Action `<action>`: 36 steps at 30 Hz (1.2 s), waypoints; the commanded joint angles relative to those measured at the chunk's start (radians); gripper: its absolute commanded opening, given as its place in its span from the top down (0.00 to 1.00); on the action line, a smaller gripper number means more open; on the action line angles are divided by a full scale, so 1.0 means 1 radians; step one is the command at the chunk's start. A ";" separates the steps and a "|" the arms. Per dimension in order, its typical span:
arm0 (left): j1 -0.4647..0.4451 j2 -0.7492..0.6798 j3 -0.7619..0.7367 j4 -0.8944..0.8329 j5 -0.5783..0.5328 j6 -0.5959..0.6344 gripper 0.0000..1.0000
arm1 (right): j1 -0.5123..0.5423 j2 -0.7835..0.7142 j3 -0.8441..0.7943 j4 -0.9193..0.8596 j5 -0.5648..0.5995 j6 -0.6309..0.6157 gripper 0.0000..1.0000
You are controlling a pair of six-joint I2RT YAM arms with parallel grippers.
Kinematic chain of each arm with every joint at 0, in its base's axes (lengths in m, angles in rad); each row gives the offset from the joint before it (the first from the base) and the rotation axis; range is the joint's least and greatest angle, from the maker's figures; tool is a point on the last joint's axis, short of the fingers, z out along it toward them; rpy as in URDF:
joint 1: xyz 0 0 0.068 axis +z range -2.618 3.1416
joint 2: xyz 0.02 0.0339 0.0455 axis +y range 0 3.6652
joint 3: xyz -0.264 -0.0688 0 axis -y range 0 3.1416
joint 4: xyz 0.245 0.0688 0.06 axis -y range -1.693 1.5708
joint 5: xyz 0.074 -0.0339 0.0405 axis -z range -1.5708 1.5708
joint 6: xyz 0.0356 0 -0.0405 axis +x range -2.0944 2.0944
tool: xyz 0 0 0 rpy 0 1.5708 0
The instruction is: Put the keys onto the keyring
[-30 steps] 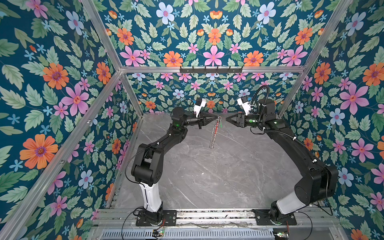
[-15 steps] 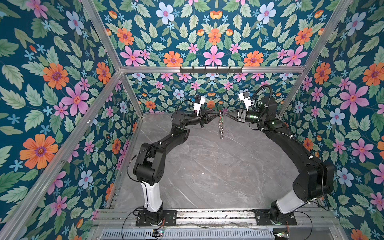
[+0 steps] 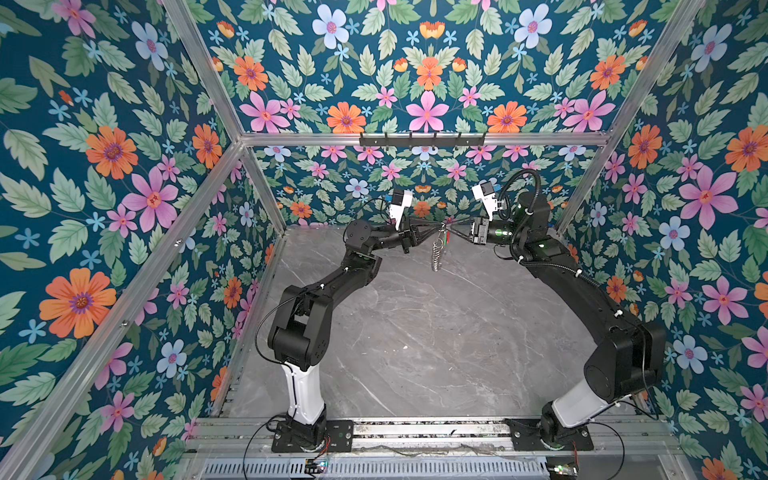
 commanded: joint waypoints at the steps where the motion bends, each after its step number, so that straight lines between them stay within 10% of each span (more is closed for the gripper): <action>1: -0.001 -0.005 0.005 0.038 -0.010 -0.003 1.00 | 0.001 -0.004 0.007 -0.010 0.012 -0.018 0.99; 29: -0.099 -0.004 -0.118 0.391 -0.307 -0.029 1.00 | 0.044 0.077 -0.056 0.272 -0.059 0.233 1.00; 36: -0.082 -0.016 -0.134 0.384 -0.302 -0.021 1.00 | -0.014 -0.041 -0.136 0.161 0.037 0.146 0.70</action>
